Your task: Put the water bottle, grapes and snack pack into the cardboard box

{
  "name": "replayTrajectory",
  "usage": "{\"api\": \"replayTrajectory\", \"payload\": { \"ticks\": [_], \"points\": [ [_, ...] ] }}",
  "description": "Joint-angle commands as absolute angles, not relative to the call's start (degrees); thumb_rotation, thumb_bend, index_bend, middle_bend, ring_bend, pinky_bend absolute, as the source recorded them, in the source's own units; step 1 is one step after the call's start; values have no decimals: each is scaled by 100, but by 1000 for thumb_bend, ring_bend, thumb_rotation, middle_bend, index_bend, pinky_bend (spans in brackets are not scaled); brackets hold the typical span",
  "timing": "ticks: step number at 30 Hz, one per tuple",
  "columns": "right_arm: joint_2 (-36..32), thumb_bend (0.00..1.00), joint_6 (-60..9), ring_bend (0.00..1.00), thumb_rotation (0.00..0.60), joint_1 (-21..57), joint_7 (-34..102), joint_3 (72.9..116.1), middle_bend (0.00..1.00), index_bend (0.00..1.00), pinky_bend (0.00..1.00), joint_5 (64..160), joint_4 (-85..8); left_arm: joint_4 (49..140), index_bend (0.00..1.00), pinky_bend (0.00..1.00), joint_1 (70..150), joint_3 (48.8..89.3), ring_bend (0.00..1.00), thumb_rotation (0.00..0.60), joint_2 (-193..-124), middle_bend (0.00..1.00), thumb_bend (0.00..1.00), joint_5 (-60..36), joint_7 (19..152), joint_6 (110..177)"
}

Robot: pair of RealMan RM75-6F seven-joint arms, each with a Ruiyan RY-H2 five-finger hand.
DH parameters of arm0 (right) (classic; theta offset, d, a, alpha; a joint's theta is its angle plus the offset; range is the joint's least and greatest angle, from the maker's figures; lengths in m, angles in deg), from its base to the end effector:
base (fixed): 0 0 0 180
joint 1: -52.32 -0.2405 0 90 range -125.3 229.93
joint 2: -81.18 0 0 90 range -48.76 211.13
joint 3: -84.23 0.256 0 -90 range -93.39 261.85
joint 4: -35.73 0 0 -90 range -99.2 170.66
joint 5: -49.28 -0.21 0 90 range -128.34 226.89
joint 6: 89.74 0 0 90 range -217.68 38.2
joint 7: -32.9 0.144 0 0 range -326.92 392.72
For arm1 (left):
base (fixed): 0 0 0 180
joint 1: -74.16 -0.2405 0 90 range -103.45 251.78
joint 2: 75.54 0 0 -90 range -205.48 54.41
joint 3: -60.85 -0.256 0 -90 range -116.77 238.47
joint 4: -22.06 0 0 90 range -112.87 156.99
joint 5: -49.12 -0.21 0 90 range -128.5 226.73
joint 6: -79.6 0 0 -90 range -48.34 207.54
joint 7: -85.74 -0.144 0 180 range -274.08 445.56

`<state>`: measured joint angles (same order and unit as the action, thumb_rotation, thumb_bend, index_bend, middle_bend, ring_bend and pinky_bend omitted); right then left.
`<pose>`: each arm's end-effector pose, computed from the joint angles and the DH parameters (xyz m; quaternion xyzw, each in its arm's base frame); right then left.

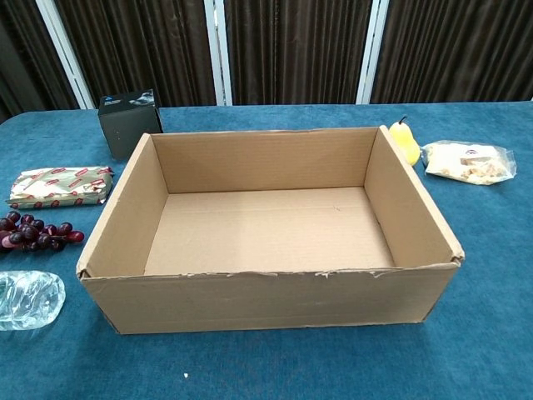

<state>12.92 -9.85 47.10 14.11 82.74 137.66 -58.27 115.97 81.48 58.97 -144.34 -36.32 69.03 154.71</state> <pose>-0.3010 -0.1636 0.1091 0.6878 -0.3438 0.2859 0.5719 -0.3050 0.1708 0.0964 -0.6934 -0.3810 -0.2731 0.5472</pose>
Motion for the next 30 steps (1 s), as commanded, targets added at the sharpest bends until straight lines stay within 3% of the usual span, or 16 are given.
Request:
{"api": "replayTrajectory", "payload": {
  "ticks": [1, 5, 13, 19, 22, 24, 27, 30],
  "points": [
    [1294, 0, -942, 0, 600, 4724, 1428, 8298, 0, 0, 0, 13762, -5819, 11440, 215, 122, 8369, 5936, 97, 600, -14574, 87, 0, -3468, 6726, 15100],
    [1295, 0, -990, 0, 600, 4712, 1433, 8313, 0, 0, 0, 13703, -5799, 11380, 250, 142, 8520, 5935, 149, 600, -14678, 133, 0, -3384, 6527, 14816],
    [1285, 0, -1109, 0, 600, 4662, 1436, 8389, 0, 0, 0, 13527, -5772, 11301, 256, 206, 8768, 5898, 145, 600, -14922, 131, 2, -3215, 6269, 14320],
    [1294, 0, -1218, 0, 600, 4630, 1432, 8422, 0, 0, 0, 13387, -5772, 11211, 350, 256, 8913, 5860, 173, 600, -15087, 230, 20, -3154, 6095, 14067],
    [1292, 0, -1228, 0, 600, 4625, 1444, 8435, 0, 0, 0, 13357, -5773, 11168, 519, 388, 8973, 5831, 312, 600, -15173, 365, 140, -3209, 6020, 14015],
    [1293, 0, -1224, 0, 600, 4639, 1449, 8418, 0, 0, 0, 13352, -5763, 11120, 677, 523, 8973, 5838, 459, 600, -15250, 513, 318, -3297, 5940, 14130],
    [1308, 0, -1234, 0, 600, 4623, 1441, 8417, 0, 0, 0, 13372, -5803, 11093, 809, 621, 8897, 5873, 543, 600, -15342, 622, 490, -3526, 5998, 14511],
    [1312, 0, -1243, 0, 600, 4622, 1451, 8404, 0, 0, 0, 13379, -5802, 11020, 870, 652, 8768, 5887, 581, 600, -15377, 675, 589, -3828, 6168, 15016]
  ]
}}
